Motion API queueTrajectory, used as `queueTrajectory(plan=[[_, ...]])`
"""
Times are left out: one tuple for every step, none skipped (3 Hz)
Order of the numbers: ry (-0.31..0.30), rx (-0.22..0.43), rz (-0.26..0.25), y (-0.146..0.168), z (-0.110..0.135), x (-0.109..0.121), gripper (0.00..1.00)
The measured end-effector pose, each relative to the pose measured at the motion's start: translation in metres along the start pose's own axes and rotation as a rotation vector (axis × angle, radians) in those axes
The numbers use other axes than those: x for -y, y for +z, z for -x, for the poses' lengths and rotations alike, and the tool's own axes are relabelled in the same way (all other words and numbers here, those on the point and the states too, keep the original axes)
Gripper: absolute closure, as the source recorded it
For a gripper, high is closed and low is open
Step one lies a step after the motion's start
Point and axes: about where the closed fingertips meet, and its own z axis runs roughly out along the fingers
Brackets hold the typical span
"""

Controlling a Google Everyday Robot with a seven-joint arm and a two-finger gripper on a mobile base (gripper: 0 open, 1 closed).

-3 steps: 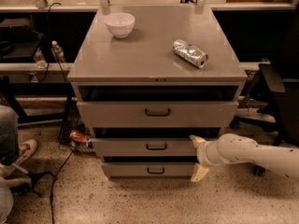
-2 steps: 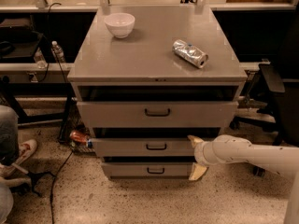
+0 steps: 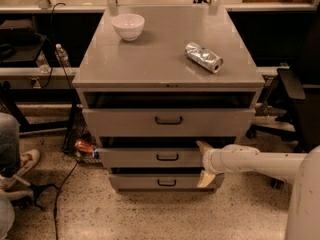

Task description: Open middle drawer

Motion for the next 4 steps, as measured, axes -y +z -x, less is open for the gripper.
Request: queueTrajectory(plan=[[-0.02,0.01,-0.01,0.014,0.006,0.01,0.0],[-0.008,0.024,0.002,0.024,0.002,0.012,0.16],[0.022,0.032,0.006,0.013,-0.01,0.005,0.46],[0.056,0.024,0.016,-0.002,-0.022,-0.015,0.69]])
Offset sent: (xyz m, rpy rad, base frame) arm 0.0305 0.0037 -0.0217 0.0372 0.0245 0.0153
